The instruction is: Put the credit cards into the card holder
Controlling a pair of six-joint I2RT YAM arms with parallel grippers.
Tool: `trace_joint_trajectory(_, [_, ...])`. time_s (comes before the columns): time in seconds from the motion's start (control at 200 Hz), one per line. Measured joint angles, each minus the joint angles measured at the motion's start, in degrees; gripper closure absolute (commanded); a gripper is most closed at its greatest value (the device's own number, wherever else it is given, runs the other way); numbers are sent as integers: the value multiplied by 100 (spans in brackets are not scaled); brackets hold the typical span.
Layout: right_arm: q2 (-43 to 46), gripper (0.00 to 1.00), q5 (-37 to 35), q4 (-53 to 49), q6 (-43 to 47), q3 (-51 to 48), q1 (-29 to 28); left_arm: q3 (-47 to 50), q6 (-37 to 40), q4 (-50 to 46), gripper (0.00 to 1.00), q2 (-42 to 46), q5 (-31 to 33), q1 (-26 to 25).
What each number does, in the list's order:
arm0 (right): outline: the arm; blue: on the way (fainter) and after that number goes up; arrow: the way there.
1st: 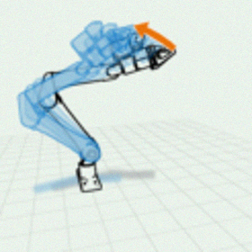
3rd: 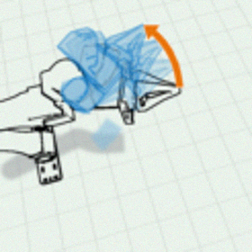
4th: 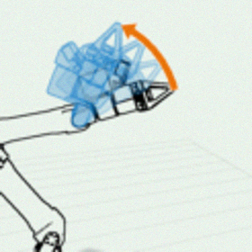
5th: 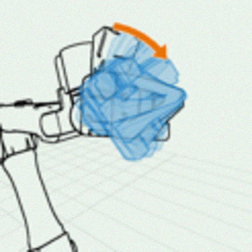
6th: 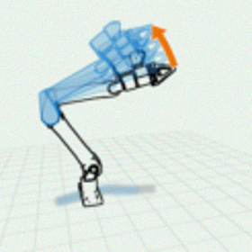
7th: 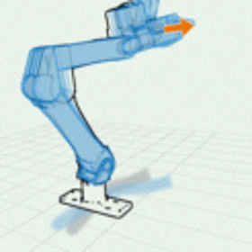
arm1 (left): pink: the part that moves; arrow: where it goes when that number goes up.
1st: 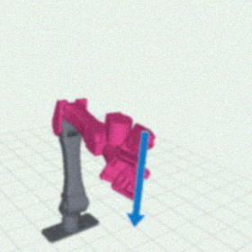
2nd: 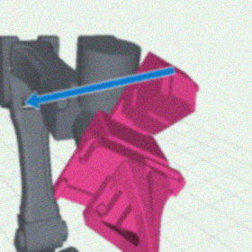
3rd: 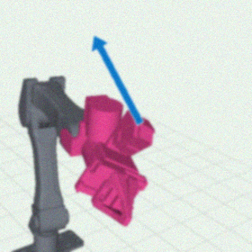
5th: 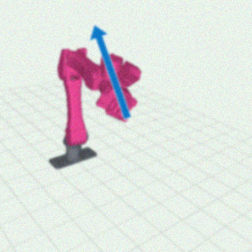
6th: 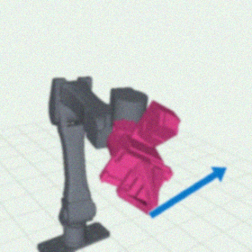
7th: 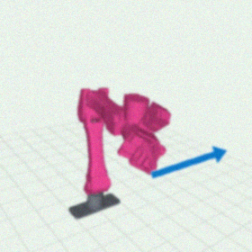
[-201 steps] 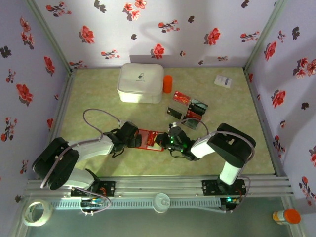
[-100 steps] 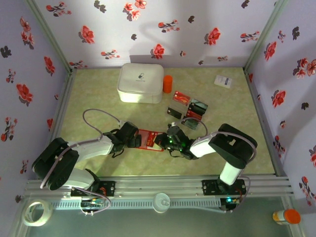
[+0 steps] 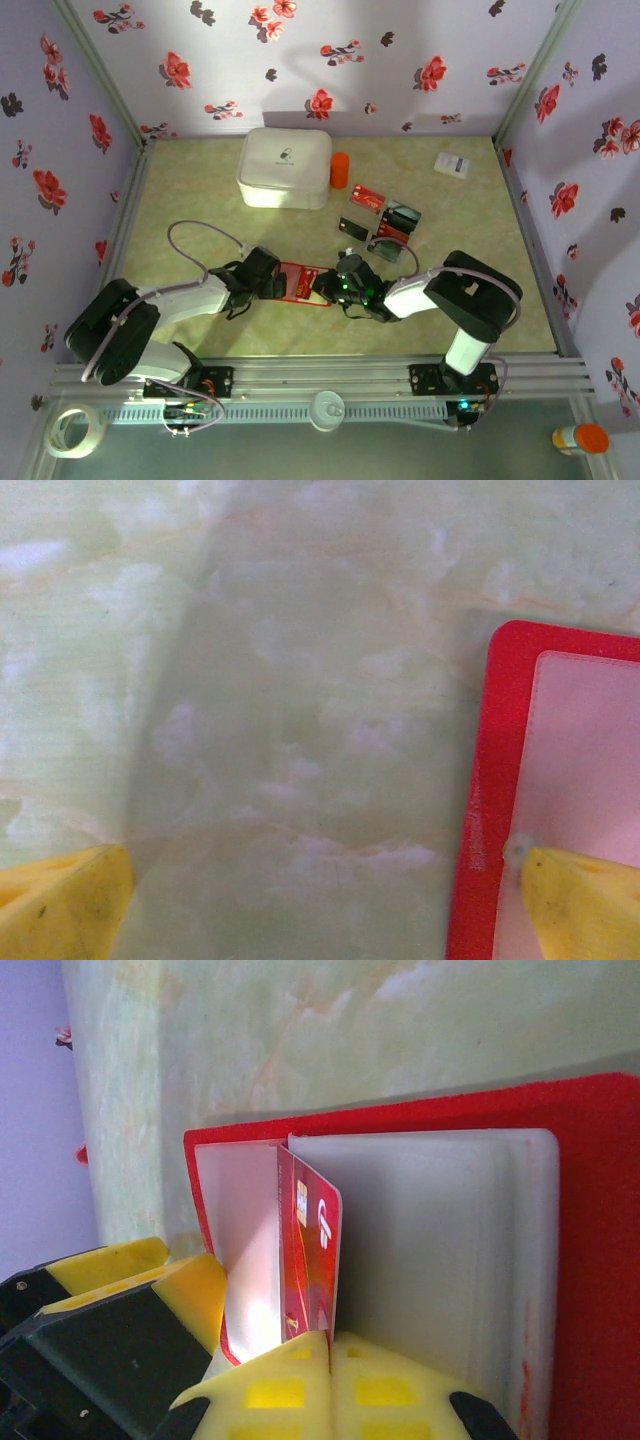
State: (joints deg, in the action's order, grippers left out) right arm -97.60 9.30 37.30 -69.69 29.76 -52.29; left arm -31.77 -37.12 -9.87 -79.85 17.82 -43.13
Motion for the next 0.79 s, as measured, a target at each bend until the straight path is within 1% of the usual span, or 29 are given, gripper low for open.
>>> trace_joint_trajectory(0.4, [-284,100,267,-120,2,358,-15,0,0,-2,0,0,2,0])
trace_joint_trajectory(0.515, [-321,78,374,-219,46,487,-15,0,0,-2,0,0,2,0])
trace_joint_trajectory(0.58, [-236,70,435,-431,186,592,-17,0,0,0,0,0,4,0])
trace_joint_trajectory(0.62, [-151,68,450,-627,282,632,-15,0,0,-2,0,0,7,0])
trace_joint_trajectory(0.71, [136,68,444,-1255,562,664,-2,0,0,0,0,0,11,0])
trace_joint_trajectory(0.795, [385,72,435,-1926,839,765,20,0,0,-2,0,0,9,0])
